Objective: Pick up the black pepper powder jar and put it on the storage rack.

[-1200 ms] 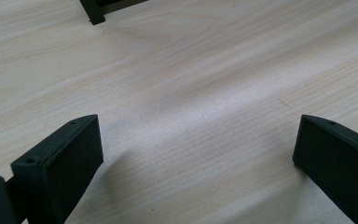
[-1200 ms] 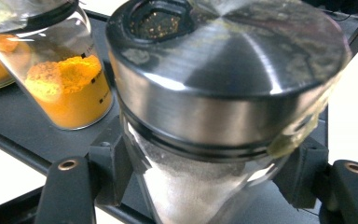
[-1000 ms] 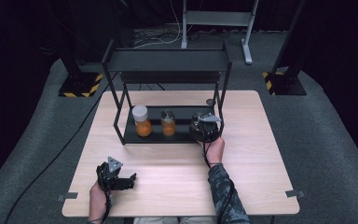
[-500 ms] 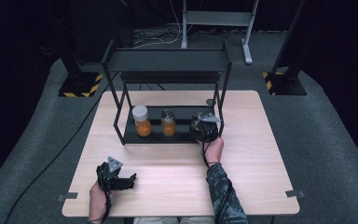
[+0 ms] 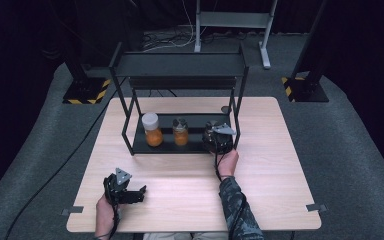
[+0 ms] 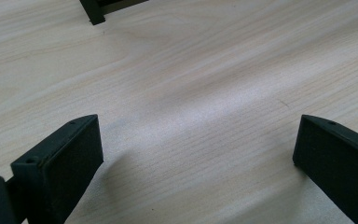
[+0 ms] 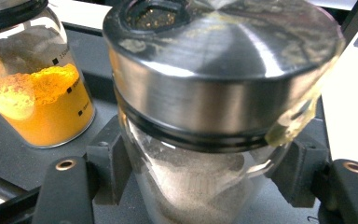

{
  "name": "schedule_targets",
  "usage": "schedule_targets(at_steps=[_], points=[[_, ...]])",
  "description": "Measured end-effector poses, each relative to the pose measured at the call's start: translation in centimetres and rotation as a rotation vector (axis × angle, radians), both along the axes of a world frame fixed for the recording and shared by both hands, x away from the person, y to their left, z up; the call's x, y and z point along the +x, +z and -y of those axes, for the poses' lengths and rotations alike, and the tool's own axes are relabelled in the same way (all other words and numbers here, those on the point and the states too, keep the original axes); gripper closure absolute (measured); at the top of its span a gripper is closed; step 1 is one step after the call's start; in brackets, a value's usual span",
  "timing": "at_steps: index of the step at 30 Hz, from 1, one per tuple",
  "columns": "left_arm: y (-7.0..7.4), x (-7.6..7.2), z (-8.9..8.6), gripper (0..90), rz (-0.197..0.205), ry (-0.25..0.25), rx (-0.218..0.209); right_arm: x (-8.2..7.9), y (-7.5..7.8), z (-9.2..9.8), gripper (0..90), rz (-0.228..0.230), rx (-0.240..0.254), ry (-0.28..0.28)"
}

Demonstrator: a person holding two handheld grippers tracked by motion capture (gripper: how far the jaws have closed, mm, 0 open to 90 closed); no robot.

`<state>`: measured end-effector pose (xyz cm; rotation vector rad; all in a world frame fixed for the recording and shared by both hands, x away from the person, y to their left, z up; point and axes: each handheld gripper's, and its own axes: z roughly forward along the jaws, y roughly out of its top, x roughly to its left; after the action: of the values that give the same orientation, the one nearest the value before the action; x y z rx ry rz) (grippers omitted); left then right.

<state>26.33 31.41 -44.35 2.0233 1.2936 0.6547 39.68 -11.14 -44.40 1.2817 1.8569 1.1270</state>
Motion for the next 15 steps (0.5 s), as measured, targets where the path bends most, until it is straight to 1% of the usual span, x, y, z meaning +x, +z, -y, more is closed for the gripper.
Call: schedule_targets(at_steps=[4, 6, 7, 9, 10, 11, 13, 15], points=[[0.0, 0.0, 0.0, 1.2, 0.000, 0.000, 0.000, 0.1, 0.2, 0.0, 29.9, -0.009, -0.001, 0.000], [0.0, 0.0, 0.0, 1.1, 0.000, 0.000, 0.000, 0.2, 0.3, 0.1, 29.4, -0.015, 0.007, 0.002], [0.0, 0.0, 0.0, 1.1, 0.000, 0.000, 0.000, 0.2, 0.3, 0.1, 27.8, -0.020, 0.008, 0.001], [0.0, 0.0, 0.0, 1.1, 0.000, 0.000, 0.000, 0.5, 0.6, 0.4, 22.8, -0.049, 0.020, 0.008], [0.0, 0.0, 0.0, 1.1, 0.001, 0.000, 0.000, 0.8, 0.9, 0.5, 15.7, -0.074, 0.020, 0.012], [0.0, 0.0, 0.0, 1.1, 0.001, 0.000, 0.001, 0.8, 1.0, 0.3, 14.4, -0.084, 0.013, 0.004], [0.0, 0.0, 0.0, 1.1, 0.000, 0.000, 0.001, 1.1, 1.7, 0.6, 11.2, -0.133, 0.004, 0.033], [0.0, 0.0, 0.0, 1.0, -0.001, 0.000, 0.000, 1.1, 2.2, 0.5, 9.3, -0.165, -0.019, 0.055]])
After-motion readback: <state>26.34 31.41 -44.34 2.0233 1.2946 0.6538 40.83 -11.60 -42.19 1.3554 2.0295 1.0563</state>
